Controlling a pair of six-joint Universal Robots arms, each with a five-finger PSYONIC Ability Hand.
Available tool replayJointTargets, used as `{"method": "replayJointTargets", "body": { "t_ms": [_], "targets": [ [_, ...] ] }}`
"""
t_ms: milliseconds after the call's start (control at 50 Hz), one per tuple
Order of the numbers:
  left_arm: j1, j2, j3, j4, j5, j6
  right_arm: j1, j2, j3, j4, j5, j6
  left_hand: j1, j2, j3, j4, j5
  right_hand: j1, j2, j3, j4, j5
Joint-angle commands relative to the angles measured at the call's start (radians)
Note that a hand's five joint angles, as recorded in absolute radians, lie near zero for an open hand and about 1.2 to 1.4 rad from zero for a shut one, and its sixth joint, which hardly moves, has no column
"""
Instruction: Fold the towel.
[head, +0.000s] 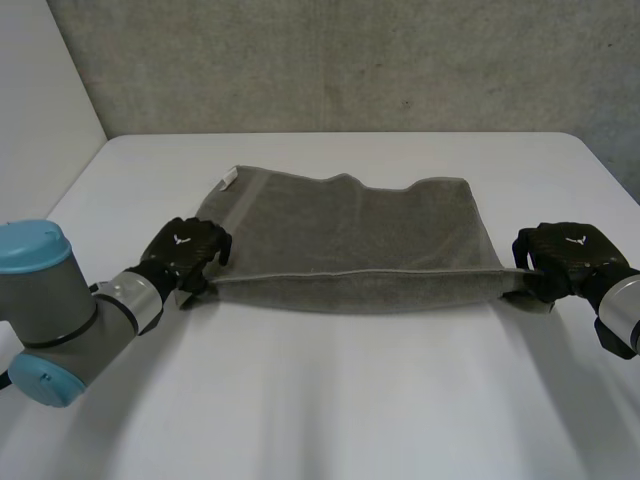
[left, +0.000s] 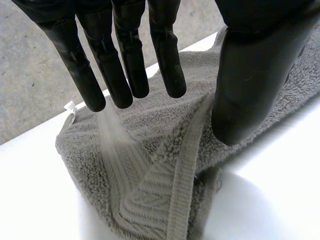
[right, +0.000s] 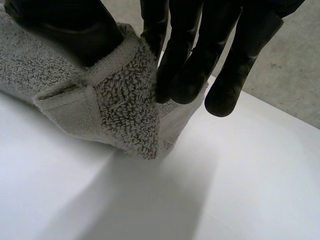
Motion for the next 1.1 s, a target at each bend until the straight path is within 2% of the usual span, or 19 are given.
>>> {"method": "replayJointTargets", "body": {
  "t_ms": [20,180,380,420,440,480,500,520,560,660,700,720,760,780,820,880,920,1000,1100],
  "targets": [
    [0.0,-0.013,-0.002,0.006,-0.034,0.004,-0.014,-0.002,-0.01,0.0,0.007,0.002,-0.016,-0.035,-0.04,-0.037,-0.011,0.051,0.076,0.066,0.059,0.052],
    [0.0,-0.014,-0.001,0.054,-0.163,0.005,-0.097,-0.042,-0.025,-0.002,0.002,0.025,-0.016,-0.035,-0.04,-0.037,-0.011,0.051,0.076,0.066,0.059,0.052],
    [0.0,-0.013,-0.001,0.063,-0.176,0.005,-0.112,-0.054,-0.032,0.001,-0.002,0.054,0.049,0.03,0.025,0.027,0.054,0.051,0.076,0.066,0.059,0.052],
    [0.0,-0.013,0.001,0.063,-0.174,0.005,-0.11,-0.054,-0.029,0.001,-0.002,0.054,0.265,0.245,0.241,0.243,0.27,0.051,0.076,0.066,0.059,0.052],
    [0.0,-0.013,0.001,0.063,-0.174,0.005,-0.11,-0.054,-0.029,0.001,-0.002,0.054,0.266,0.247,0.242,0.245,0.271,0.051,0.076,0.066,0.059,0.052],
    [-0.002,-0.005,0.002,0.062,-0.168,0.002,-0.11,-0.054,-0.03,0.001,-0.001,0.054,0.573,0.554,0.549,0.551,0.578,0.051,0.076,0.066,0.059,0.052],
    [-0.002,-0.005,0.002,0.062,-0.168,0.002,-0.11,-0.054,-0.03,0.001,-0.001,0.054,0.575,0.555,0.55,0.553,0.58,0.051,0.076,0.066,0.059,0.052],
    [0.0,0.005,0.001,0.059,-0.168,0.001,-0.11,-0.057,-0.032,0.003,0.002,0.054,0.708,0.689,0.684,0.687,0.713,0.051,0.076,0.066,0.059,0.052],
    [0.0,0.022,-0.001,0.057,-0.168,-0.001,-0.112,-0.068,-0.036,0.007,0.004,0.052,0.727,0.707,0.703,0.705,0.732,0.051,0.076,0.066,0.059,0.052],
    [-0.003,0.157,-0.002,0.037,-0.168,-0.009,-0.11,-0.187,-0.12,0.084,-0.002,0.052,0.727,0.707,0.703,0.705,0.732,0.051,0.076,0.066,0.059,0.052],
    [-0.011,0.292,-0.005,-0.002,-0.168,-0.012,-0.112,-0.215,-0.157,0.128,-0.016,0.052,0.727,0.707,0.703,0.705,0.732,0.051,0.076,0.066,0.059,0.052],
    [-0.011,0.292,-0.005,-0.003,-0.168,-0.012,-0.112,-0.215,-0.157,0.129,-0.016,0.052,0.727,0.707,0.703,0.705,0.732,0.051,0.076,0.066,0.059,0.052],
    [-0.017,0.443,0.002,-0.045,-0.163,-0.015,-0.115,-0.274,-0.246,0.225,-0.059,0.052,0.727,0.707,0.703,0.705,0.732,0.051,0.076,0.066,0.059,0.052],
    [-0.017,0.444,0.002,-0.046,-0.163,-0.015,-0.115,-0.275,-0.246,0.225,-0.059,0.052,0.727,0.707,0.703,0.705,0.732,0.051,0.076,0.066,0.059,0.052],
    [-0.014,0.585,0.025,-0.064,-0.157,-0.016,-0.115,-0.316,-0.347,0.314,-0.108,0.051,0.727,0.707,0.703,0.705,0.732,0.051,0.076,0.066,0.059,0.052],
    [-0.009,0.642,0.042,-0.07,-0.147,-0.019,-0.117,-0.322,-0.404,0.362,-0.128,0.049,0.727,0.707,0.703,0.705,0.732,0.051,0.076,0.066,0.059,0.052],
    [-0.003,0.715,0.09,-0.099,-0.118,-0.025,-0.115,-0.322,-0.513,0.458,-0.162,0.04,0.727,0.707,0.703,0.705,0.732,0.051,0.076,0.066,0.059,0.052],
    [0.003,0.733,0.144,-0.148,-0.096,-0.032,-0.115,-0.305,-0.608,0.54,-0.188,0.032,0.727,0.707,0.703,0.705,0.732,0.051,0.076,0.066,0.059,0.052],
    [0.028,0.682,0.203,-0.222,-0.096,-0.035,-0.106,-0.187,-0.693,0.613,-0.18,-0.032,0.727,0.707,0.703,0.705,0.732,0.051,0.076,0.066,0.059,0.052]
  ]
}}
